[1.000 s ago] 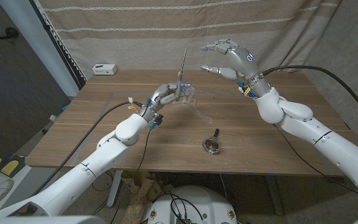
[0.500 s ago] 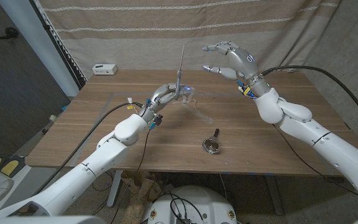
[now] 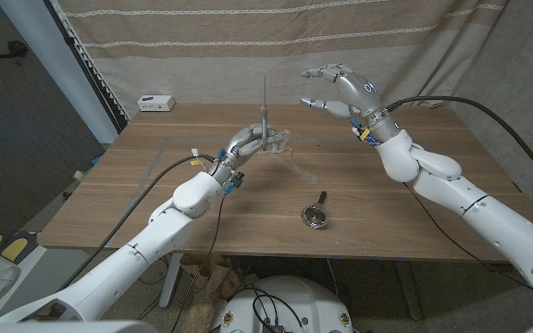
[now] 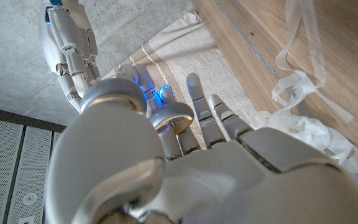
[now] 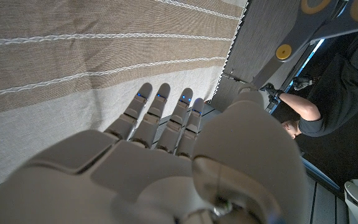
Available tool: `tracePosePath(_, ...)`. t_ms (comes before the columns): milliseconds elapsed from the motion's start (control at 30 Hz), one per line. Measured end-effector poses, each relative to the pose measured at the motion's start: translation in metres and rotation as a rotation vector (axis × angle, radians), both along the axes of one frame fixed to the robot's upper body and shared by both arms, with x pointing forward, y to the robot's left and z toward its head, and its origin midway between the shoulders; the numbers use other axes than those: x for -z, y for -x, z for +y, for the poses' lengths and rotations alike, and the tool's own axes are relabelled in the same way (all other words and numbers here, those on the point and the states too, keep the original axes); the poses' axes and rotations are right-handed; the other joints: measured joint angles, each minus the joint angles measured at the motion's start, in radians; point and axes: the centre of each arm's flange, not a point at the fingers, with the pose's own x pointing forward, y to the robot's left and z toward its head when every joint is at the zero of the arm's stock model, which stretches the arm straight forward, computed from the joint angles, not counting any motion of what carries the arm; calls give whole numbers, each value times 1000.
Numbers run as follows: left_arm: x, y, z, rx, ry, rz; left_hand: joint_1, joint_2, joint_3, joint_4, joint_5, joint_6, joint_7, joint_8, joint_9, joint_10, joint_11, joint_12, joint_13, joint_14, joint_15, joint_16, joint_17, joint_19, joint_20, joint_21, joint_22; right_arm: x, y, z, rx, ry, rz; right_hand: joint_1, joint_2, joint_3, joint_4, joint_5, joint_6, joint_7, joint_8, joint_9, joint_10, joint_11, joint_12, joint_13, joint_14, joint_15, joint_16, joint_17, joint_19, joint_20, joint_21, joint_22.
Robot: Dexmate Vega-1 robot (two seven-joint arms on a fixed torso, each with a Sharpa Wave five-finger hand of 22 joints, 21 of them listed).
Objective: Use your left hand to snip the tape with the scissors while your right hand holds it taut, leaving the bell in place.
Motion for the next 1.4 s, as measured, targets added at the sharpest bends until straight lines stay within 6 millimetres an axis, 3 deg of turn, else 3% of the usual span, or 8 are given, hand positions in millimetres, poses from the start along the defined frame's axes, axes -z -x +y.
tracePosePath(133,1,-1,-4,55,15,13,5,-5,-8,0,0,12,-1,-8,-1,7,7,47,4,0,0,49,39,2,-2,13,14,-2,-4,3,2,1,10,0,0,-4,-4,1,0,0,0,0,-5,-5,0,0,0,0,0,-5,0,0,0,0)
tracePosePath(367,4,-6,-9,125,40,51,13,-13,-10,-1,0,44,21,-10,-2,20,20,105,4,9,-2,96,50,12,-13,28,31,-3,-8,5,13,3,32,0,0,-1,-7,1,0,0,-5,0,-1,-9,0,0,0,0,0,-5,0,7,-4,0)
tracePosePath(600,8,-7,-13,197,73,110,22,-22,-9,-2,0,72,35,-10,-33,27,27,172,0,29,-4,114,45,18,-7,42,45,-5,-14,6,23,-2,59,0,0,0,-8,6,0,0,-8,0,-1,-9,0,0,0,0,0,-9,0,7,-7,0)
tracePosePath(700,9,-5,-13,216,91,128,26,-26,-3,-8,-4,77,37,-10,-37,30,30,235,0,31,-2,116,41,27,-9,44,49,-6,-17,6,27,-6,71,0,0,0,-8,6,0,0,-8,0,-1,-9,0,0,-3,-4,0,-9,0,7,-7,0)
tracePosePath(733,9,-4,-13,217,91,127,26,-26,-2,-8,-5,81,37,-10,-37,29,32,302,0,31,-2,116,40,27,-9,44,49,-6,-17,6,29,-7,75,0,0,0,-8,6,0,0,-8,0,-1,-9,0,0,-3,-4,0,-9,0,7,-7,0)
tracePosePath(800,10,-2,-12,222,101,138,32,-32,-2,-8,-5,81,37,-10,-37,21,46,353,0,31,-2,121,40,27,-9,50,49,-6,-20,5,34,-10,83,0,0,0,-8,6,0,0,-8,0,-1,-9,0,0,-3,-4,0,-9,0,7,-7,0)
tracePosePath(1400,24,21,2,237,209,209,43,-44,15,-8,-15,97,45,-10,-37,26,52,426,-4,53,-5,125,30,36,-11,61,59,-4,-38,-3,56,-62,144,-4,4,-4,-12,7,-11,4,-24,0,-7,-7,-9,-5,-18,-4,0,-18,6,13,-16,0)
